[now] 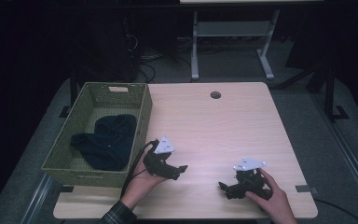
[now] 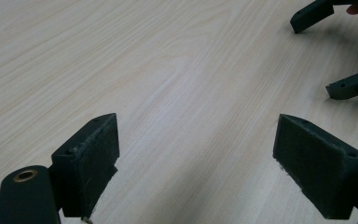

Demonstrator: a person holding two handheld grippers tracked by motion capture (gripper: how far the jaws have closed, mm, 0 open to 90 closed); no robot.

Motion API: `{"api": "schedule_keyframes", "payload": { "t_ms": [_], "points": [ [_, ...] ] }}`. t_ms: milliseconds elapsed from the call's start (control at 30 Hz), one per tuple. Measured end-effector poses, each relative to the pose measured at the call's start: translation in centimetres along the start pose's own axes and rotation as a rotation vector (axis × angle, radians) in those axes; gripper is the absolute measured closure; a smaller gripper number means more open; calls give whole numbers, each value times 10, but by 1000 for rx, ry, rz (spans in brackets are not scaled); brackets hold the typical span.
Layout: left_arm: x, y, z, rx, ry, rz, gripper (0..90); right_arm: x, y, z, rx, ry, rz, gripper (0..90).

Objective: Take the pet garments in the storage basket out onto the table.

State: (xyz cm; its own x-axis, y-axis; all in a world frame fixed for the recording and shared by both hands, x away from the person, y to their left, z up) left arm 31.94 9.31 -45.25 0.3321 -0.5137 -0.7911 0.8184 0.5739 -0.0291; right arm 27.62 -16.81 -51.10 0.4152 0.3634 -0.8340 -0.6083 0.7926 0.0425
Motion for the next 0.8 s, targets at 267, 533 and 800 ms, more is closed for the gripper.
{"api": "schedule_keyframes", "payload": {
  "t_ms": [267, 533, 800],
  "points": [
    [-5, 2, 5, -15, -13, -20, 142, 0, 0, 0, 1, 0, 1, 0],
    [-10, 2, 8, -12, -12, -25, 142, 0, 0, 0, 0, 0, 0, 0],
    [-17, 3, 15, -17, -24, -39, 142, 0, 0, 0, 0, 0, 1, 0]
  ]
}}
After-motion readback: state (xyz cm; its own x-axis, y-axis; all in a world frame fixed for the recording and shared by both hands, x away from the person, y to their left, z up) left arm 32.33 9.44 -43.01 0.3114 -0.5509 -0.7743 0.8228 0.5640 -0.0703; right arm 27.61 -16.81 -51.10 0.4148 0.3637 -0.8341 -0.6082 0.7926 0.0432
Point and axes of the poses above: each handheld gripper's, and its own axes: x roughly forward along the jaws, z roughly out of its top, y roughly to its left, the point moved 4 cm from there along x, roughly forward along the jaws, and after that the axes turned 11 degrees about y, right-handed, at the moved point
